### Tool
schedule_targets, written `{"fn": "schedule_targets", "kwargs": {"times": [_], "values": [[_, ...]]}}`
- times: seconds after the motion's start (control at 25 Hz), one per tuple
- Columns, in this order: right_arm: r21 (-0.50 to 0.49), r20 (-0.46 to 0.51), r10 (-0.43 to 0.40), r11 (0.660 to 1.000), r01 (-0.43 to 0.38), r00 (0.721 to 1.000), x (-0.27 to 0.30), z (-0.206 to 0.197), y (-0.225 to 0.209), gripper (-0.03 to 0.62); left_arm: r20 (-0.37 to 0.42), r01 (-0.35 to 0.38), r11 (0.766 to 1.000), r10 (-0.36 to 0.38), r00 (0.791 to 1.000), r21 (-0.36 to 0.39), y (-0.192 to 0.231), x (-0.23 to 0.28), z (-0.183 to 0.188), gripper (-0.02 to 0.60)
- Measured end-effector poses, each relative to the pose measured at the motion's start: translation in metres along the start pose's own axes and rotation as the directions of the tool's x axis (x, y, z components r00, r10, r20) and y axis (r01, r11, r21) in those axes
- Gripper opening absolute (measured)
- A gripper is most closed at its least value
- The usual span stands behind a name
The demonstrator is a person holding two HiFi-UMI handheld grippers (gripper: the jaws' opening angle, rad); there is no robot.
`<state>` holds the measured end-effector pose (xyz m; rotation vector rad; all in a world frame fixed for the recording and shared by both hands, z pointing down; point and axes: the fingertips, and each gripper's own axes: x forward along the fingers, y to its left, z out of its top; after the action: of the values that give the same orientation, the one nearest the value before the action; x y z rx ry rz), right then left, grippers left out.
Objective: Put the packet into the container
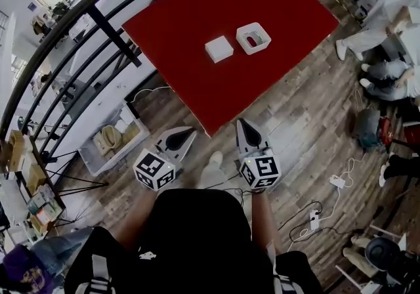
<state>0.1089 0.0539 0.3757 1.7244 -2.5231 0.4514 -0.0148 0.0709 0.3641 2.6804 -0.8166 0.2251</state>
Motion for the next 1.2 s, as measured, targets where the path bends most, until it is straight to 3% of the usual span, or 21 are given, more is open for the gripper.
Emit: {"fn": "schedule_targets", "kwargs": {"times": [0.68,0.96,1.2], "values": [[-0.017,-0.13,0.008,1.0,-0.01,0.991,0.105,-0.017,-0.065,0.028,-0.056,0.011,0.999,-0.014,0.998,-0.052,0.075,0.082,-0.001,0.008],[-0.035,-0.189,0.019,0.999,-0.027,0.982,0.171,-0.024,-0.078,0.153,-0.075,0.035,0.998,-0.039,0.996,-0.059,0.106,0.104,0.0,0.008],[-0.053,-0.277,0.023,0.998,-0.039,0.961,0.238,-0.048,-0.096,0.357,-0.102,0.019,0.996,-0.027,0.994,-0.083,0.131,0.11,-0.017,0.008]]}}
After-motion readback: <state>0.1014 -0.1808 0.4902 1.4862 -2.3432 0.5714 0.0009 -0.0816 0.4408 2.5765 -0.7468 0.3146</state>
